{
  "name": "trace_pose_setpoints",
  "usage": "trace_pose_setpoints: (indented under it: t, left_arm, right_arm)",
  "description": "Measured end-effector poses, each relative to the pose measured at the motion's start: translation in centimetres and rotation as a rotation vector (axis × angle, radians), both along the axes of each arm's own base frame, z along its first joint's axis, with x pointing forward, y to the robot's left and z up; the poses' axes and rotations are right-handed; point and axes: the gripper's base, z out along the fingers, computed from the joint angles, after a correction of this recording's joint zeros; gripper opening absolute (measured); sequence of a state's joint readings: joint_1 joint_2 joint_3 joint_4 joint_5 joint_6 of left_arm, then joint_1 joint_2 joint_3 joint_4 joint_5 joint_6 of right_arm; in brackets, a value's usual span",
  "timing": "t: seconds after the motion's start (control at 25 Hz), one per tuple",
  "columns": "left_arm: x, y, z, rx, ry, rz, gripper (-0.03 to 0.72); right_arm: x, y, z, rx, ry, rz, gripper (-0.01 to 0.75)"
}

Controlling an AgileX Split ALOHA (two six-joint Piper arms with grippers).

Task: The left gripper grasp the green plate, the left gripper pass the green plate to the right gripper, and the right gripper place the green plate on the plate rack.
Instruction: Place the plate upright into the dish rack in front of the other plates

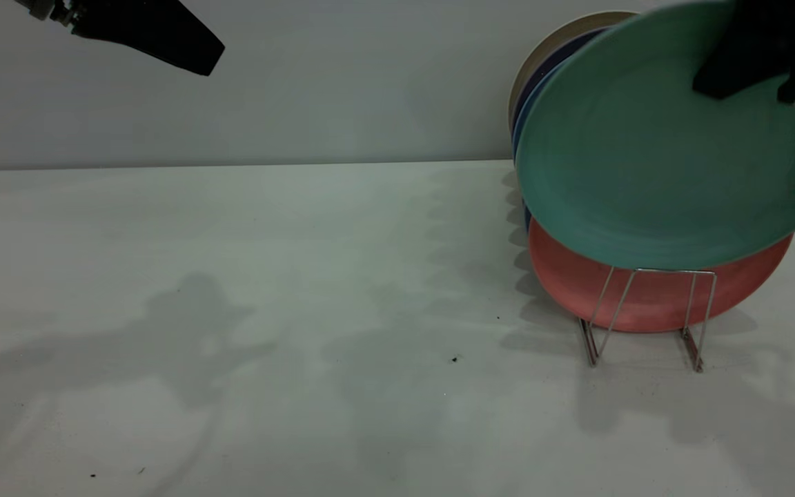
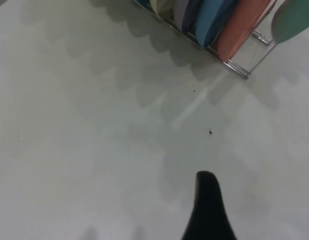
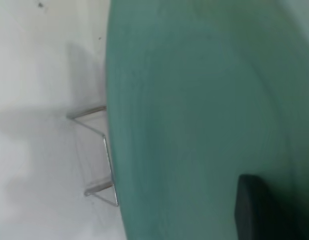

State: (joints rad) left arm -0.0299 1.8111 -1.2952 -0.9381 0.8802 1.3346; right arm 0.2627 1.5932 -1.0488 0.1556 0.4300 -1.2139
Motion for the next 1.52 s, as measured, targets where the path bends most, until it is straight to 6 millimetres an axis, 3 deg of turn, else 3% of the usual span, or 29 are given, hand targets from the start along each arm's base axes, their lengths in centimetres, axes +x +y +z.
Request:
trace_pose_setpoints:
  t: [0.56, 0.92, 1.08, 1.32, 1.52]
  left_arm:
    - [0.0, 0.0, 0.0, -0.005, 0.014, 0.014, 0.564]
    - [0.0, 0.0, 0.0, -0.005, 0.014, 0.014, 0.564]
    - [0.0, 0.0, 0.0, -0.005, 0.014, 0.014, 0.564]
    - [0.0, 0.0, 0.0, -0.005, 0.014, 0.014, 0.564]
    - [0.0, 0.0, 0.0, -0.005, 0.014, 0.014, 0.564]
  right_arm:
    - [0.9, 0.3, -2.3, 0.006, 0.054, -0.007, 0.137]
    - [0.9, 0.4, -2.6, 0.03, 0.071, -0.022, 0.147]
    - [0.9, 0.5, -2.6, 0.05, 0.083, -0.046, 0.226]
    - [0.9, 0.5, -2.6, 0.069, 0.092, -0.07, 0.415]
    - [0.9, 0.5, -2.6, 0.071, 0.093, -0.073, 0.457]
